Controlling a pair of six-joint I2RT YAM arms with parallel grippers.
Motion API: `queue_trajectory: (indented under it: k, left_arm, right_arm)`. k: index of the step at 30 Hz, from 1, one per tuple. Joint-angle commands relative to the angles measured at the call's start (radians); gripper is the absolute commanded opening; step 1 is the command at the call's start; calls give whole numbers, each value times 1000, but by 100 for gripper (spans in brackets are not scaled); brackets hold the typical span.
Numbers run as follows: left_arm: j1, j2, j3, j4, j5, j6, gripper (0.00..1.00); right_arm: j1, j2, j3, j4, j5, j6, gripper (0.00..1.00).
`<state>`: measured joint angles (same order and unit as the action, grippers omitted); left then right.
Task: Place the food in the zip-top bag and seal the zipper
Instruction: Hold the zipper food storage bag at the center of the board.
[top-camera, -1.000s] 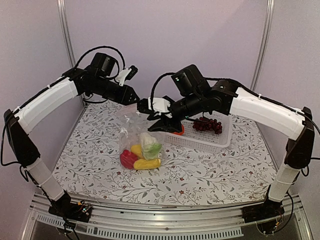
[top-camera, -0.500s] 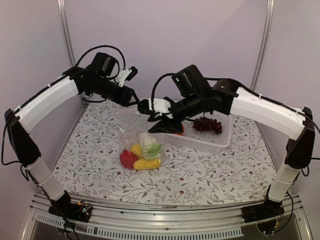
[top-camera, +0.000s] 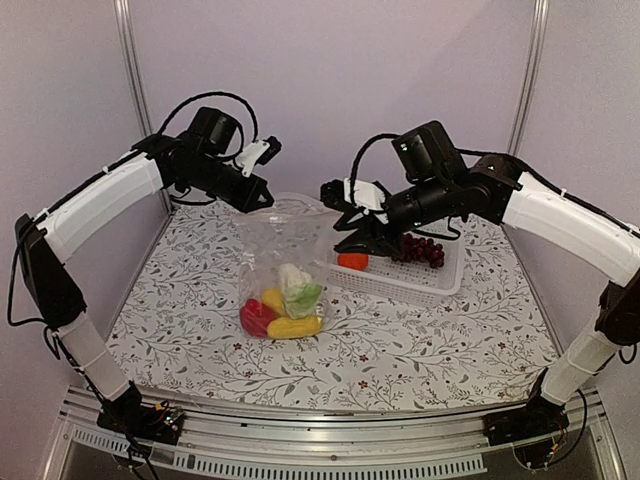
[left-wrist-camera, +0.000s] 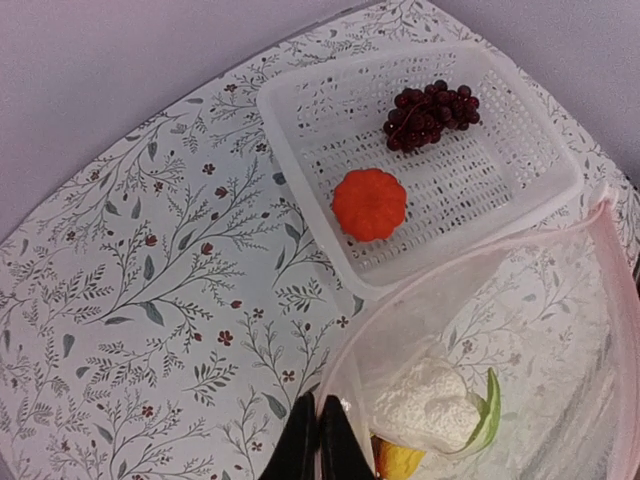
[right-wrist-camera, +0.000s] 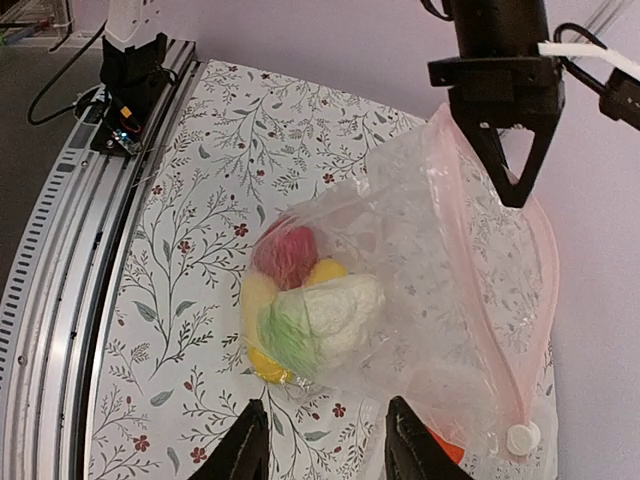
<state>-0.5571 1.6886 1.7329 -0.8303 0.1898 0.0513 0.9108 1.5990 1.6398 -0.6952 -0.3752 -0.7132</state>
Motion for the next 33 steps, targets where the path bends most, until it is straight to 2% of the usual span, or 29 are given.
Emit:
queue_trajectory:
  k: [1, 5, 9, 15, 21, 28, 33]
  left_arm:
    - [0, -40, 24, 26, 48, -21, 0]
    - [0, -112, -16, 91, 75, -48, 0]
    - [0, -187, -73, 149, 82, -95, 0]
    - [3, -262, -230, 258, 82, -83, 0]
    - [4, -257, -337, 337, 104, -97, 0]
    - [7, -374, -507, 513, 71, -132, 0]
    - [7, -390, -530, 540, 73, -159, 0]
  right_arm:
    - [-151, -42, -28, 10, -68, 61, 39]
    - [-311, -34, -81, 57, -133, 119, 39]
    - [-388, 4, -134, 98, -55, 131, 39]
    - [-389, 104, -144, 163, 113, 73, 40]
    - [-388, 273, -31, 166, 206, 14, 40]
    - [-375, 454, 61, 179, 308, -57, 43]
    - [-368, 554, 131, 181, 385, -84, 45]
